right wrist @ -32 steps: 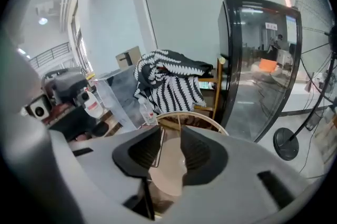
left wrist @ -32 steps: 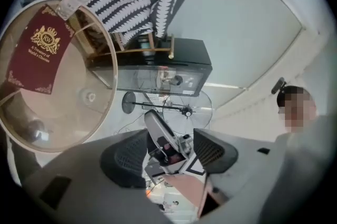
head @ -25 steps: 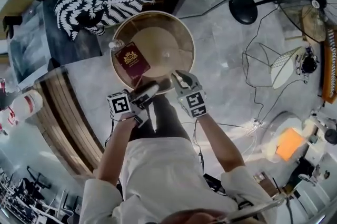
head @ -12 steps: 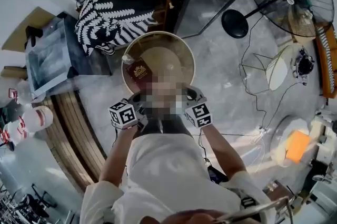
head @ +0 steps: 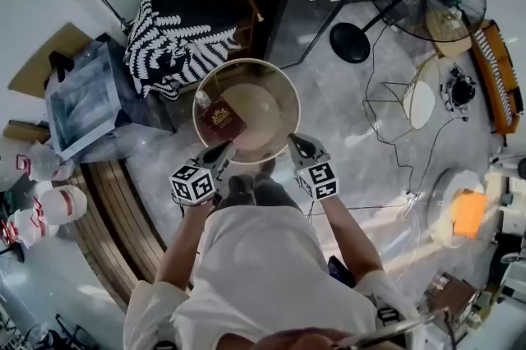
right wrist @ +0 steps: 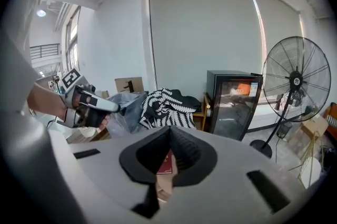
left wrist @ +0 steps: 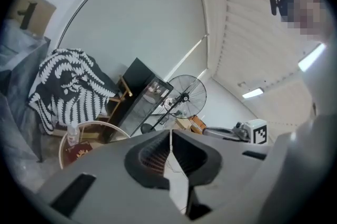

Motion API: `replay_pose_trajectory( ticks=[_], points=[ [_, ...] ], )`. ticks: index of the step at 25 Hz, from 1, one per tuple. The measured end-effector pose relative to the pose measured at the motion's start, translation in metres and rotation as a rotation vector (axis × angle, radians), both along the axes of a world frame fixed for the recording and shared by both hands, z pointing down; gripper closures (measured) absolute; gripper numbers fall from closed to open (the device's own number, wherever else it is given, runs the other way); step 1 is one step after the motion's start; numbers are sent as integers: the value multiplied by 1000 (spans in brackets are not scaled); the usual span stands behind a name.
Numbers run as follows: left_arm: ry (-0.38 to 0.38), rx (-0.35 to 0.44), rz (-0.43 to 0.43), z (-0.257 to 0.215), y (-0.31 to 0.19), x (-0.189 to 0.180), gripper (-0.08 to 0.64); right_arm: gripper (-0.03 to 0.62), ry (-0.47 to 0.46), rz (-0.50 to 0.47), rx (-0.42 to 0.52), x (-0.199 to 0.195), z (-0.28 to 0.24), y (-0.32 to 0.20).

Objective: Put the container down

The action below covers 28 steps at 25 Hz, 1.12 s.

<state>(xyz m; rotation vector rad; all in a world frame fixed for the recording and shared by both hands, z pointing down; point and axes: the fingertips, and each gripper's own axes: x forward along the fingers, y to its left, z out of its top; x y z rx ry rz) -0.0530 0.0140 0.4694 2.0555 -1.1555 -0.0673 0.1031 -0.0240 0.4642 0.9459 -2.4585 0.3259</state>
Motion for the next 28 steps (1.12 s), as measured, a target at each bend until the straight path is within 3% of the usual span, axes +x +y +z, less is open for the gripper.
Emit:
replay_pose_trajectory(
  ticks=[4, 9, 23, 28],
  points=[
    [-71, 14, 34, -8, 20, -2, 540, 597, 20, 30, 24, 15, -12, 20],
    [-86, 28, 62, -18, 41, -1, 540, 597, 26, 65, 45, 35, -26, 38],
    [-116, 141, -12, -65, 44, 23, 540, 597, -30, 20, 117, 80, -71, 38],
    [-115, 142, -44, -74, 40, 26, 540, 597, -64, 21, 118, 87, -81, 33]
  ],
)
